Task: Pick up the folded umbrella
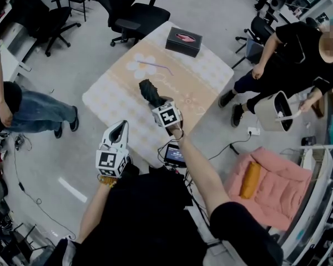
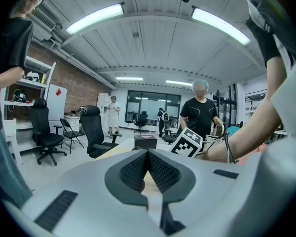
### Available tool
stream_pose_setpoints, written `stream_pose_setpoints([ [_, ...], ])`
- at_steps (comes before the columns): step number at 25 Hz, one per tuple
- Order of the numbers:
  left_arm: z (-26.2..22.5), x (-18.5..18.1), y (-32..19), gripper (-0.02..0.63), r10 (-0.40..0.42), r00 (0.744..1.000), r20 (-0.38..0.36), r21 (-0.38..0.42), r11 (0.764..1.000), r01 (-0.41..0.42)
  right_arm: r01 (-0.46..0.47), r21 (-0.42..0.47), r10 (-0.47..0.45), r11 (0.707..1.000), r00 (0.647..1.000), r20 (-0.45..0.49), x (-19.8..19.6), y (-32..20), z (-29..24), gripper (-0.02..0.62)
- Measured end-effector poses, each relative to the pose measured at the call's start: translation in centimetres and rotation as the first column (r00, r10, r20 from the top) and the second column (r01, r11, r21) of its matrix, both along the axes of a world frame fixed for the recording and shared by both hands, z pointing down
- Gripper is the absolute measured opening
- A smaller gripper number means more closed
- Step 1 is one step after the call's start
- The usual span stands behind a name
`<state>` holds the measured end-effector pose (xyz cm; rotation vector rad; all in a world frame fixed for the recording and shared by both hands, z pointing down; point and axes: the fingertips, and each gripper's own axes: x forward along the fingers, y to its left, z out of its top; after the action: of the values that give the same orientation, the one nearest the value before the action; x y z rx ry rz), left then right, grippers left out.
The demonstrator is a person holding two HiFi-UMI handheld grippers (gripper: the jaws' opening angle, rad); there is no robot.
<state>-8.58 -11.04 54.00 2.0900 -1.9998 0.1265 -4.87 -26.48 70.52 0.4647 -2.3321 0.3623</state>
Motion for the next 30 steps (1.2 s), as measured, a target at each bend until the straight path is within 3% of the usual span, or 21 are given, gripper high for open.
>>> stream_pose_setpoints([
  [30,-0.8,0.3,-1.0,0.014,0.036,0.999,0.005,0.016,0.999,-0.036,-0.042,0.116,0.026,0.992,0.991,0.132,-0.3,0.0,-7.5,0.212],
])
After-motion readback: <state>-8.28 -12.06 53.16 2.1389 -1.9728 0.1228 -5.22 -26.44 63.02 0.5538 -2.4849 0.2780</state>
